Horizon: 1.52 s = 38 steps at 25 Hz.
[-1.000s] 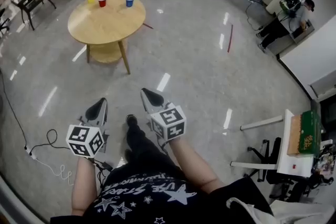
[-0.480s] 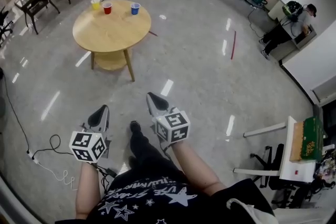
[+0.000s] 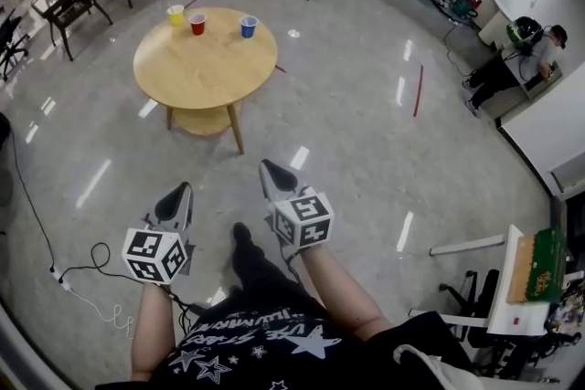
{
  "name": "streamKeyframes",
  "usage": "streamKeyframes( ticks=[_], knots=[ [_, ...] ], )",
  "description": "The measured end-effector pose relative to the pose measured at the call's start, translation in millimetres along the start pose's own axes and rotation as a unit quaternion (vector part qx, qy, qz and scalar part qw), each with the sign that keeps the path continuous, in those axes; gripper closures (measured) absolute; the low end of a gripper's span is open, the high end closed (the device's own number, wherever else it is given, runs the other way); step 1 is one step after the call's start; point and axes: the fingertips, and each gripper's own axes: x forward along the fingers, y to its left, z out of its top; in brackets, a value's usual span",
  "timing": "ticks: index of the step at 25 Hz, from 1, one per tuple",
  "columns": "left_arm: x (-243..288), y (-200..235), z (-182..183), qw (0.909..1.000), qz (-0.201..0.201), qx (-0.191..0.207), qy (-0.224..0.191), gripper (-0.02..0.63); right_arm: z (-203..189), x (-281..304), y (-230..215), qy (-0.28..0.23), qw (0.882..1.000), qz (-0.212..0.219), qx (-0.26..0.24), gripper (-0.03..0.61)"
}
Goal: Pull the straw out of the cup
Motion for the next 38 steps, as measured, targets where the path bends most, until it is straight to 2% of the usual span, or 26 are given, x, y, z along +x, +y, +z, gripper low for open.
streamKeyframes(
  ticks=[3,8,17,30,38],
  knots=[
    [22,14,13,1.0,0.004,0.002,-0.001,0.609,11,29,-11,0.004,1.0,0.003,-0.009,0.578],
    [58,37,40,0.9999,0.014,0.003,0.004,0.609,34,72,-28,0.003,1.0,0.017,0.004,0.578],
    [115,58,71,0.9998,0.019,0.006,0.006,0.609,60,128,-63,0.007,0.999,0.032,0.002,0.578],
    [205,100,95,0.9993,0.034,0.004,0.017,0.609,81,206,-127,0.014,0.999,0.051,0.001,0.578],
    [238,115,111,0.999,0.04,0.006,0.02,0.609,94,236,-152,0.017,0.998,0.061,-0.012,0.578]
  ],
)
